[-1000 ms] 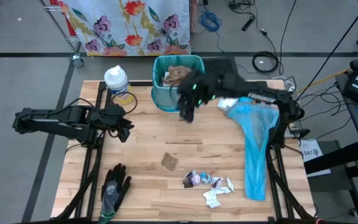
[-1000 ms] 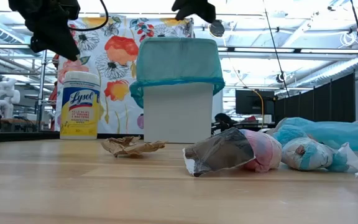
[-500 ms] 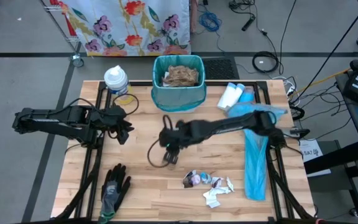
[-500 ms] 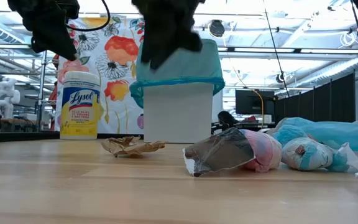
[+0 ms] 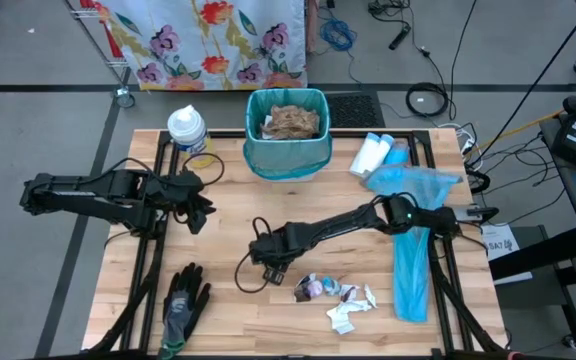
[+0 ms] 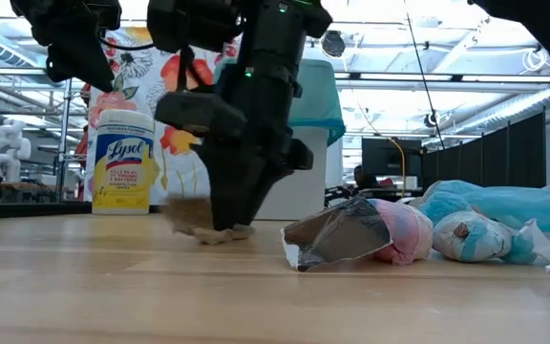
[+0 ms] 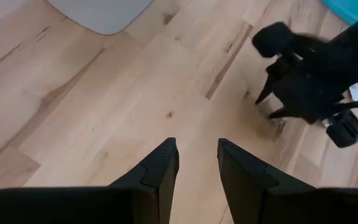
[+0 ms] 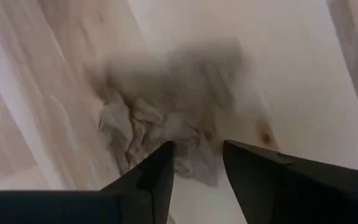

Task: Place trash/remove bag and relplace
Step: Put the brown napkin into the white trash bin

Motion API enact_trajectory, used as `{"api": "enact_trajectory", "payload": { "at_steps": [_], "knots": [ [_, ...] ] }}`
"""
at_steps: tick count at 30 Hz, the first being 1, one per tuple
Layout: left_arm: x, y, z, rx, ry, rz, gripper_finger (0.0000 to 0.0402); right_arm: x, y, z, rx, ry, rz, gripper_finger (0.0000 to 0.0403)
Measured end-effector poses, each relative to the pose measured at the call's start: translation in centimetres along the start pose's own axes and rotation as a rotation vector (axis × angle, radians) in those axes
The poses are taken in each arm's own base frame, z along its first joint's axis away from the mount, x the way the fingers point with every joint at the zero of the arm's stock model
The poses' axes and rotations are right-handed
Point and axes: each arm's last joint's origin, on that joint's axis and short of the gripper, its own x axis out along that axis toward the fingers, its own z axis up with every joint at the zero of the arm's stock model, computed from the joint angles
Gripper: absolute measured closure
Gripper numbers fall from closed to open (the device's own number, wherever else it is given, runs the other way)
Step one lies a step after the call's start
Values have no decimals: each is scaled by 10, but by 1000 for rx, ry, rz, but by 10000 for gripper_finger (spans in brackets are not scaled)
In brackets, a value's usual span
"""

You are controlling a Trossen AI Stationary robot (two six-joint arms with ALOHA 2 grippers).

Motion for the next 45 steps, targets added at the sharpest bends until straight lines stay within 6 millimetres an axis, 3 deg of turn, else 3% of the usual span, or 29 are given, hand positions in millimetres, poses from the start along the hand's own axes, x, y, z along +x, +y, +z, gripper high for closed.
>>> {"api": "enact_trajectory", "payload": {
  "at_steps": [2, 5, 7, 10, 17, 23, 30, 37, 40, 45],
  "knots": [
    [0, 0, 0, 0, 8, -13, 284, 4, 1, 0, -10, 10, 14, 280],
    [2, -2, 0, 1, 33, -47, 284, 4, -1, 0, -18, 17, 13, 332],
    [5, -4, 0, 1, 56, -65, 290, -2, -1, 0, -18, 15, 6, 379],
    [11, -7, 3, 2, 74, -74, 308, -20, -6, -6, -25, 41, -46, 392],
    [32, -23, 13, 17, 42, -116, 340, -115, -23, -12, -40, -72, -115, 399],
    [57, -36, 22, 29, 26, -134, 353, -211, -50, -26, -55, -285, -154, 401],
    [84, -50, 33, 16, -17, -203, 367, -284, -100, -28, -81, -500, -136, 402],
    [102, -66, 40, 32, -87, -297, 368, -311, -156, 1, -135, -697, -221, 401],
    [108, -72, 36, 49, -66, -302, 368, -308, -183, 17, -138, -714, -246, 401],
    [111, -87, 25, 78, -58, -323, 368, -297, -230, 37, -110, -698, -137, 375]
  ]
}}
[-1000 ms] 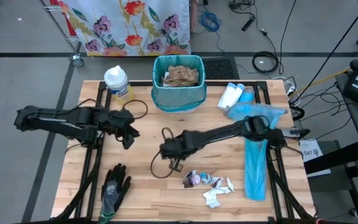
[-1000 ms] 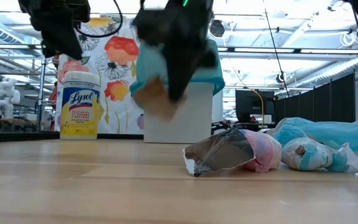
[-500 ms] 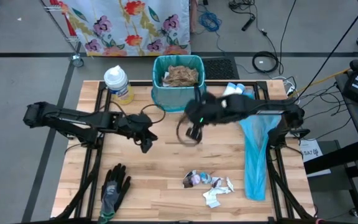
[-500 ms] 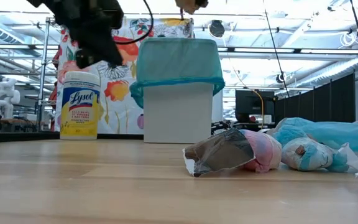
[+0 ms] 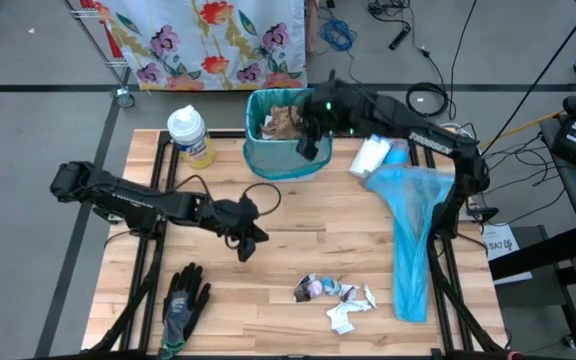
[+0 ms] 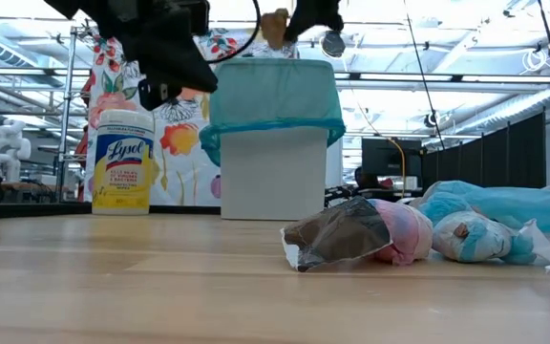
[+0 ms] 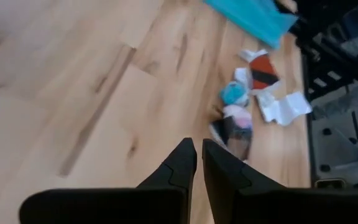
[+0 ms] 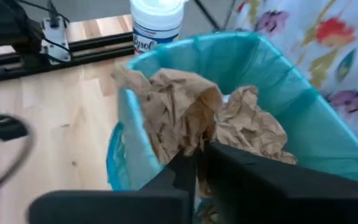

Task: Place trash/remove bag and relplace
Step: Put the brown napkin into the white trash bin

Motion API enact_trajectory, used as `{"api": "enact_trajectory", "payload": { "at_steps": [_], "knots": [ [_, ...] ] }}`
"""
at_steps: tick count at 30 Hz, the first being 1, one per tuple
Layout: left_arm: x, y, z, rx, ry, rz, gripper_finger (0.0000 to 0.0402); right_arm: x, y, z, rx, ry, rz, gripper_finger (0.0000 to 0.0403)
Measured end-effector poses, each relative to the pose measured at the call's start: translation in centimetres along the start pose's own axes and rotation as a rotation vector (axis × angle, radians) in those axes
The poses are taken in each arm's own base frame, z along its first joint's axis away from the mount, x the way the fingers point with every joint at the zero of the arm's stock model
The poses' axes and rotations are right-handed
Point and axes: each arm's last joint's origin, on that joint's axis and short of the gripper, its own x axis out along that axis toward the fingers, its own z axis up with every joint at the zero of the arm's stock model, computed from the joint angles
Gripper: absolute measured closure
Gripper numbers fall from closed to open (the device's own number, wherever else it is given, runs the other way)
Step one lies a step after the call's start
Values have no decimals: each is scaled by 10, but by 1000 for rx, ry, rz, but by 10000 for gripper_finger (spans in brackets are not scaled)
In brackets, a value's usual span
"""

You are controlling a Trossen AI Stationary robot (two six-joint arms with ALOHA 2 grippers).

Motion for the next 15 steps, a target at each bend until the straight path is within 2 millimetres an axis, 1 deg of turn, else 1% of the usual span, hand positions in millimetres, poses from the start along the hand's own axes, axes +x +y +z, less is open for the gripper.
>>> {"api": "enact_trajectory", "payload": {
  "at_steps": [4, 6, 8, 10, 12, 15],
  "knots": [
    [3, -17, 0, -13, -42, 8, 368, 21, -28, -7, 18, 60, -14, 323],
    [5, -23, -2, -11, -47, 18, 368, 28, -37, -11, 22, 89, -28, 295],
    [8, -26, -3, -18, -44, 24, 368, 29, -43, -12, 19, 99, -35, 269],
    [10, -30, -4, -24, -38, 17, 368, 29, -45, -13, -1, 107, -38, 248],
    [11, -33, -5, -30, -32, 13, 368, 22, -46, -13, -14, 102, -39, 233],
    [12, -39, -4, -22, -27, 3, 368, -1, -45, -10, -20, 81, -39, 220]
  ]
}}
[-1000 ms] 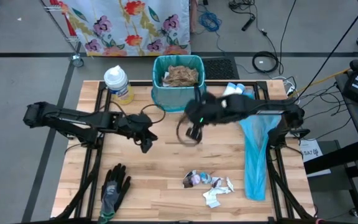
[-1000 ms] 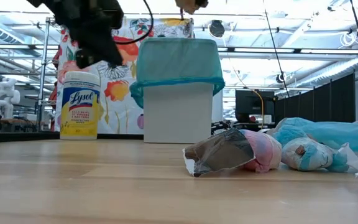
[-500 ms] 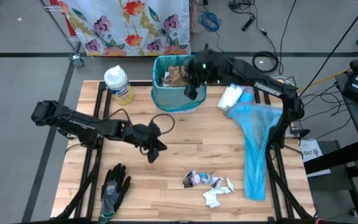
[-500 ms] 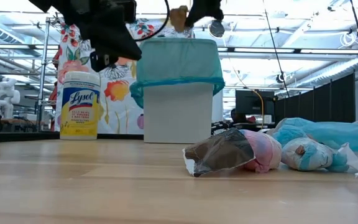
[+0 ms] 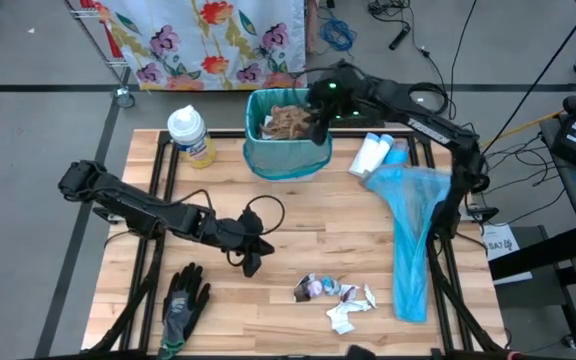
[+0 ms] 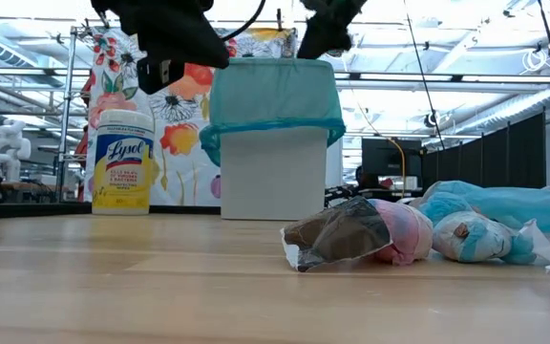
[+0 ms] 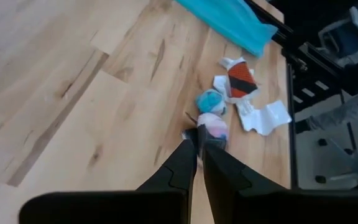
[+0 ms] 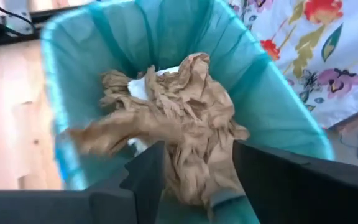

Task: Place trash/remove bag and relplace
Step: Put the brown napkin into the white trash bin, then put the black-white paper into the white trash bin

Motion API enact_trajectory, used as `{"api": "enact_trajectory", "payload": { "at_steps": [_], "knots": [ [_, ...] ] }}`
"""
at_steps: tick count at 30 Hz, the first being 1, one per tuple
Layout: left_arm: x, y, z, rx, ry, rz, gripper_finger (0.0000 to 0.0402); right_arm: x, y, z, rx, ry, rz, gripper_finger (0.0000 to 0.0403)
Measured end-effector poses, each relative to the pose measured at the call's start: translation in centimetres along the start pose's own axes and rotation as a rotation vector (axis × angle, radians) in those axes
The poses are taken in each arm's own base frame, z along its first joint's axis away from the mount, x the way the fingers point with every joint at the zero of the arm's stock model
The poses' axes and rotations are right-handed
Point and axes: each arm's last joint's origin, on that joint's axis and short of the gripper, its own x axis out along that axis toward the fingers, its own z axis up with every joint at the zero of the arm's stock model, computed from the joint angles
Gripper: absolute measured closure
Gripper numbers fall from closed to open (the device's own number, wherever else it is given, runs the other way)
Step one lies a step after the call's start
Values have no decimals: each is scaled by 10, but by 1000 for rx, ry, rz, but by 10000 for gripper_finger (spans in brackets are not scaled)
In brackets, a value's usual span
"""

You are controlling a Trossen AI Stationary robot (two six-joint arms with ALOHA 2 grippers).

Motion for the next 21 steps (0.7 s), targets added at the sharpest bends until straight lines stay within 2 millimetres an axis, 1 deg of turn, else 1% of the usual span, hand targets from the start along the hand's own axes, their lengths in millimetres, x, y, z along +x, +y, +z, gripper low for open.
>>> {"api": "enact_trajectory", "payload": {
  "at_steps": [4, 9, 11, 14, 17, 21],
  "knots": [
    [-1, -4, 3, 36, -9, -12, 368, -34, 8, -6, 32, 20, 21, 218],
    [-3, -6, 7, 74, -6, -26, 368, -83, 23, -21, 116, 72, 61, 224],
    [-4, -6, 8, 93, 23, -27, 368, -99, 29, -27, 161, 98, 73, 226],
    [-7, -7, 9, 139, 76, -16, 368, -119, 38, -37, 245, 141, 92, 226],
    [-8, -12, 15, 138, 63, -55, 368, -138, 49, -46, 326, 167, 120, 227],
    [-9, -14, 18, 181, 50, -92, 368, -158, 69, -54, 409, 173, 131, 227]
  ]
}}
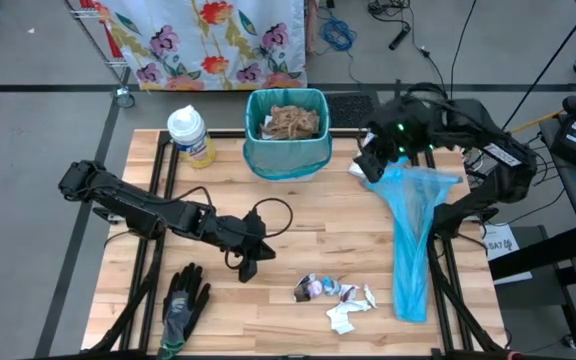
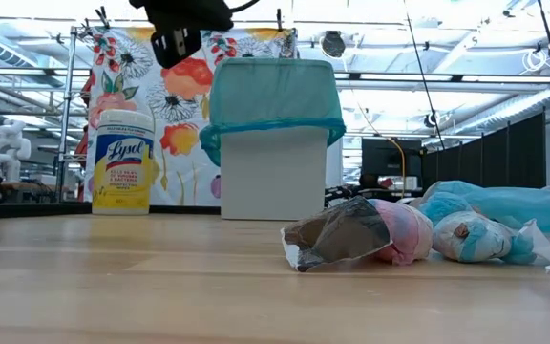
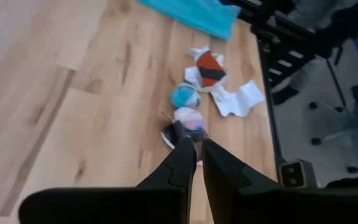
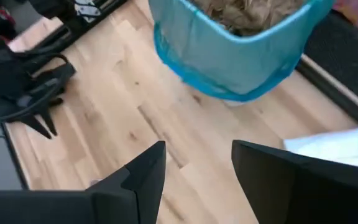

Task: Place trash/remove bag and relplace
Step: Put the black-white paper into the white trash bin

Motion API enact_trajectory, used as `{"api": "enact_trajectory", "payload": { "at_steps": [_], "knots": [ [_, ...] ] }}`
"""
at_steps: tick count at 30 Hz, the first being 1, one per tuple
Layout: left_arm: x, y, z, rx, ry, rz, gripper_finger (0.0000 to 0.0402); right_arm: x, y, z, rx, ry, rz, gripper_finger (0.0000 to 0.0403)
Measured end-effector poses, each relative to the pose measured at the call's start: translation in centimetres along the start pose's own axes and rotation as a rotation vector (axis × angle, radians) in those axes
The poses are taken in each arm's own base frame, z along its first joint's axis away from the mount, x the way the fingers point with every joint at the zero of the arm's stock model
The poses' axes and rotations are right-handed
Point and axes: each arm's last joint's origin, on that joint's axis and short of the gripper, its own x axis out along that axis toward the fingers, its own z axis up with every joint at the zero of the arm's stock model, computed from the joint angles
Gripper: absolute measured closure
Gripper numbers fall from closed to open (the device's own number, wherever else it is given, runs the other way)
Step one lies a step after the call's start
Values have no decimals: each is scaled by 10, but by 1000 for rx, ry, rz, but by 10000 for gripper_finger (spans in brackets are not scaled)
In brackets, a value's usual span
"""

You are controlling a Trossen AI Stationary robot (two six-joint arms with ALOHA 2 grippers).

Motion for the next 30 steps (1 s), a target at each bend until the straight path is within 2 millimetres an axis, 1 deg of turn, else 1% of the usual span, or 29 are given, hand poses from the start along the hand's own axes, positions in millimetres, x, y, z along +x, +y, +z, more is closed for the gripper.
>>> {"api": "enact_trajectory", "payload": {
  "at_steps": [3, 5, 10, 13, 15, 17, 21, 23, 26, 28, 30],
  "knots": [
    [0, 3, 1, -5, 27, -40, 364, -10, 16, -16, 41, -11, 3, 227],
    [0, 3, 1, -7, 38, -59, 351, -15, 27, -29, 64, -1, 2, 227],
    [0, 3, 1, 56, 46, -80, 291, -21, 64, -66, 64, 25, 3, 227],
    [0, 3, 1, 89, 42, -74, 257, -14, 87, -94, 48, 26, -17, 227],
    [0, 3, 1, 92, 41, -73, 243, -3, 100, -118, 32, 19, -51, 227],
    [0, 3, 1, 116, 40, -74, 237, 14, 112, -145, 29, 13, -70, 227],
    [2, 3, 0, 167, 44, -76, 235, 52, 125, -203, 76, -22, -50, 227],
    [8, 4, -1, 182, 67, -76, 235, 68, 125, -230, 123, -11, -35, 227],
    [24, 3, -2, 215, 133, -74, 235, 89, 121, -260, 181, -1, -11, 227],
    [36, 2, 1, 220, 172, -62, 235, 100, 116, -275, 202, 6, -12, 227],
    [51, 3, 1, 204, 242, -44, 235, 107, 111, -283, 223, 5, -18, 227]
  ]
}}
